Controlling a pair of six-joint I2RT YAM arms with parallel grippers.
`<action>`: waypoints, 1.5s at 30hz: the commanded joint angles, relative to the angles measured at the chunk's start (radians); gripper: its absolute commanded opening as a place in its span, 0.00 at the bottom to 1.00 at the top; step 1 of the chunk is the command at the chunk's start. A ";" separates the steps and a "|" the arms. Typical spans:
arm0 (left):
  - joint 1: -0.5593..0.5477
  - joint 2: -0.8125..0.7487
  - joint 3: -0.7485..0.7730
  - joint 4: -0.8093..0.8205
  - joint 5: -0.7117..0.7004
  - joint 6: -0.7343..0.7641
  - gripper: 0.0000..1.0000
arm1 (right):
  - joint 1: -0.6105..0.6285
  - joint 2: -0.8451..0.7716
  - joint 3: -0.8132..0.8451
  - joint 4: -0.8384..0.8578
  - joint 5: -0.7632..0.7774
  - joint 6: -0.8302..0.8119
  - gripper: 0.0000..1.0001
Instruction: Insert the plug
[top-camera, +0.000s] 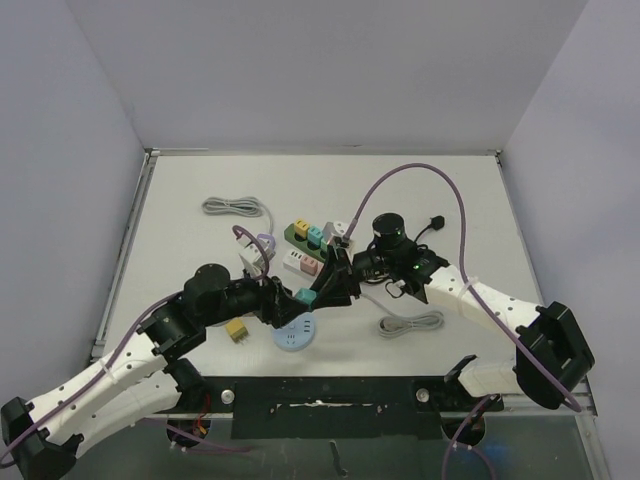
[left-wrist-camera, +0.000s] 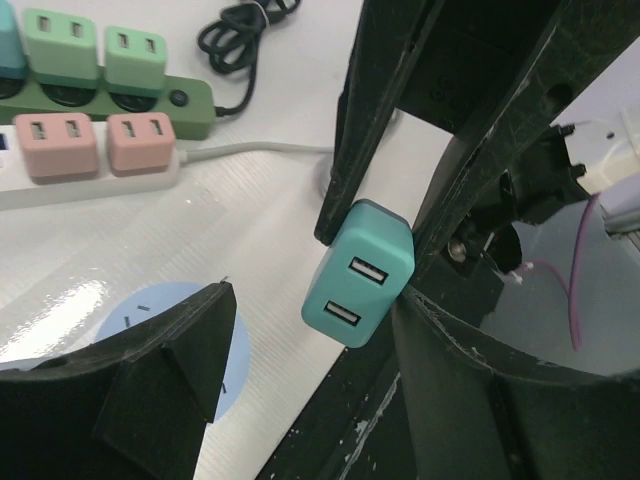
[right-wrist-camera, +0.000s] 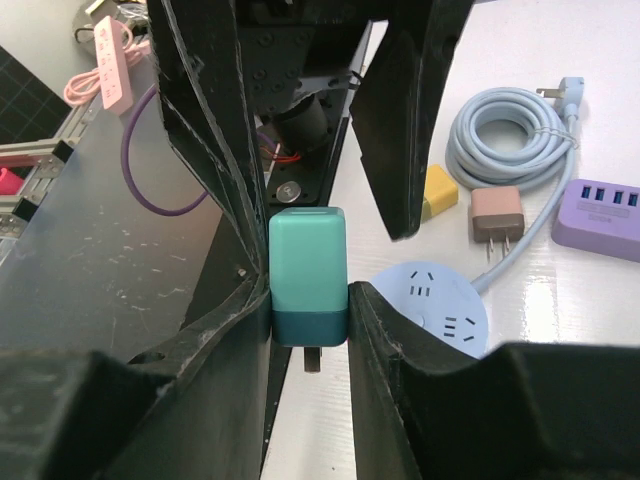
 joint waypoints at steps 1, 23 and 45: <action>0.000 0.054 0.043 0.118 0.161 0.041 0.59 | -0.001 -0.041 0.009 0.070 -0.106 0.025 0.04; 0.000 0.053 0.048 0.192 0.382 0.258 0.35 | 0.002 0.019 0.118 -0.214 -0.188 -0.139 0.00; 0.020 0.299 0.195 -0.363 0.311 1.052 0.00 | -0.197 -0.271 -0.232 0.084 0.275 0.227 0.65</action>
